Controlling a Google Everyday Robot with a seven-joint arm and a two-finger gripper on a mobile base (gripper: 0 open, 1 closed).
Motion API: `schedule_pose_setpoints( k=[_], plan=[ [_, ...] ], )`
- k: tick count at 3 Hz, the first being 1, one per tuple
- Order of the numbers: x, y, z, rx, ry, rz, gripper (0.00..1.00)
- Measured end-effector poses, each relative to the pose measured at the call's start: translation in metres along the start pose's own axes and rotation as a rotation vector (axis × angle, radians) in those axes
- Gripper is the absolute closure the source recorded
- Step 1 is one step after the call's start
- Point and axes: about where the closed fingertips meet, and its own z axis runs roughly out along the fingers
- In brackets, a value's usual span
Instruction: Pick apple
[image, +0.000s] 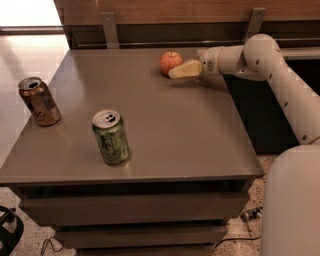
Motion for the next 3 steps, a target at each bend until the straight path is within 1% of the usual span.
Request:
schedule_pose_setpoints(
  k=[2,3],
  plan=[
    [-0.007,0.003,0.018,-0.012,-0.011,-0.024,0.0],
    [-0.012,0.007,0.029,-0.029,-0.018,-0.034,0.0]
  ],
)
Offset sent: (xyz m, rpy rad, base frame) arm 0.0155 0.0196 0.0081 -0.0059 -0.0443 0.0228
